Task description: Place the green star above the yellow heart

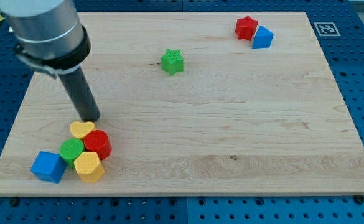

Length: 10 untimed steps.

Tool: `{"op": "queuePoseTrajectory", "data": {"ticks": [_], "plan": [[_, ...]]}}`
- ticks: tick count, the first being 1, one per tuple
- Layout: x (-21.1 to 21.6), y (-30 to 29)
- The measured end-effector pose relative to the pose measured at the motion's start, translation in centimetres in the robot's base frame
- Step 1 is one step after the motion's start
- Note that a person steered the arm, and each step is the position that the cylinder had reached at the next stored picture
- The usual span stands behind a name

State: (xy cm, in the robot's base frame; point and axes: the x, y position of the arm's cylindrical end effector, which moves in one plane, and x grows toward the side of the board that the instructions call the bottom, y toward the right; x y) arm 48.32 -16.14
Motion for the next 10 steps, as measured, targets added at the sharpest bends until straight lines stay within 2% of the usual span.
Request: {"op": "queuePoseTrajectory", "data": {"ticks": [1, 2, 3, 5, 6, 7, 8, 10], "plan": [[-2.7, 6.4], [-4.1, 17.2], [-4.7, 23.4], [-8.4, 23.8], [-14.1, 23.8], [-15.7, 20.3], [-15.3, 16.3], [-12.6, 13.6]]}}
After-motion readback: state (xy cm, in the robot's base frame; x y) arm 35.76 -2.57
